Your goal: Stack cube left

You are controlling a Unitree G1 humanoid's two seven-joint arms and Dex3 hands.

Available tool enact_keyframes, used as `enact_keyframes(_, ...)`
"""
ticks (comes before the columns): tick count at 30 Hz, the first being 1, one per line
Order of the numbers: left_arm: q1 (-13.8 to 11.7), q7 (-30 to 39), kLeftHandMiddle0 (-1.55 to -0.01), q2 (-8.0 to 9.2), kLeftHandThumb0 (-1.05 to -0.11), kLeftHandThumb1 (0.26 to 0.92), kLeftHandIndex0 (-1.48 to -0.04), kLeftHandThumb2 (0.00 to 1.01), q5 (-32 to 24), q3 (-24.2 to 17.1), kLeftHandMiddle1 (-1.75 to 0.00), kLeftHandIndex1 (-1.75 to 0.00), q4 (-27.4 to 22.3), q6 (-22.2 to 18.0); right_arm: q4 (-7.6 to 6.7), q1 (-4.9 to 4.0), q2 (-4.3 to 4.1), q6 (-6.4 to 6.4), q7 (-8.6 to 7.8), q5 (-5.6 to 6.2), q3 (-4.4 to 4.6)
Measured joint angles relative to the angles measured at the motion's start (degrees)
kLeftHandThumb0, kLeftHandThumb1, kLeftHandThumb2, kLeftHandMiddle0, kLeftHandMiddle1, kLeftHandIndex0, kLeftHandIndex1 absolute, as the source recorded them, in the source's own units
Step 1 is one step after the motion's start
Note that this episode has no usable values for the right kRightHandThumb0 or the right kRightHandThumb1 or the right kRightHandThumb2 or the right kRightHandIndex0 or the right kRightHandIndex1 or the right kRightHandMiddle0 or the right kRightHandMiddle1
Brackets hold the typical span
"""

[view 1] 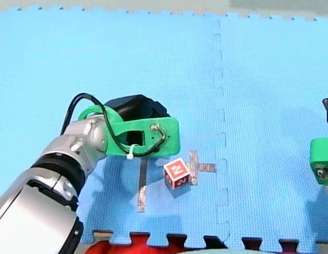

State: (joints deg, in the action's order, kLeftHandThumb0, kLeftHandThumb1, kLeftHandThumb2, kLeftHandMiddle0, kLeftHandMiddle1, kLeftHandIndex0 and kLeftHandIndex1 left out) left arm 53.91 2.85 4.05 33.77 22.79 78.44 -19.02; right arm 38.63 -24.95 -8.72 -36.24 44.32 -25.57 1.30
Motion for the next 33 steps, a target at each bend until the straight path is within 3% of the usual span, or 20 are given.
enact_keyframes(2, 0.0, 0.37, -1.02, -0.02, -0.639, 0.724, -0.85, 0.0, -0.34, -0.25, -1.75, -0.04, -0.01, 0.18, 0.27, 0.0, 0.01, -0.13, 0.02, 0.01, -0.01)
enact_keyframes(4, 0.02, 0.69, -1.05, -0.1, -0.436, 0.741, -1.22, 0.01, -0.82, -0.61, -1.75, -0.21, -0.02, 0.74, 0.45, -0.01, 0.05, -0.28, 0.04, 0.02, -0.01)
enact_keyframes(5, 0.04, 0.65, -1.06, -0.22, -0.37, 0.747, -1.28, 0.0, -1.12, -0.94, -1.75, -0.42, -0.02, 1.41, 0.6, -0.02, 0.06, -0.37, 0.06, 0.02, -0.01)
enact_keyframes(7, 0.05, 0.14, -1.07, -0.46, -0.36, 0.761, -1.19, 0.0, -1.85, -1.57, -1.75, -0.81, -0.05, 2.43, 0.96, -0.1, 0.08, -0.63, 0.12, 0.01, -0.01)
enact_keyframes(8, 0.05, 0.02, -1.07, -0.52, -0.384, 0.768, -1.14, 0.01, -2.16, -1.9, -1.75, -0.84, -0.06, 2.53, 1.14, -0.16, 0.08, -0.82, 0.14, 0.01, 0.0)
enact_keyframes(16, -0.37, -0.69, -1.01, 0.25, -0.426, 0.78, -1.24, 0.0, -2.47, -2.44, -1.75, -0.31, -0.07, -0.46, 2.23, -0.71, 0.09, -1.4, 0.66, -0.13, 0.04)
enact_keyframes(23, -0.82, -3.05, -0.97, 1.32, -0.445, 0.781, -1.28, 0.0, -0.58, -1.01, -1.75, -0.15, -0.07, -2.27, 2.42, -0.95, 0.25, -1.4, 0.96, -0.31, 0.15)
enact_keyframes(33, -0.89, -5.16, -0.95, 1.69, -0.463, 0.781, -1.29, 0.0, 1.09, 0.52, -1.75, -0.11, -0.03, -3.31, 3.18, -1.54, 0.39, -1.46, 1.34, -0.59, 0.23)
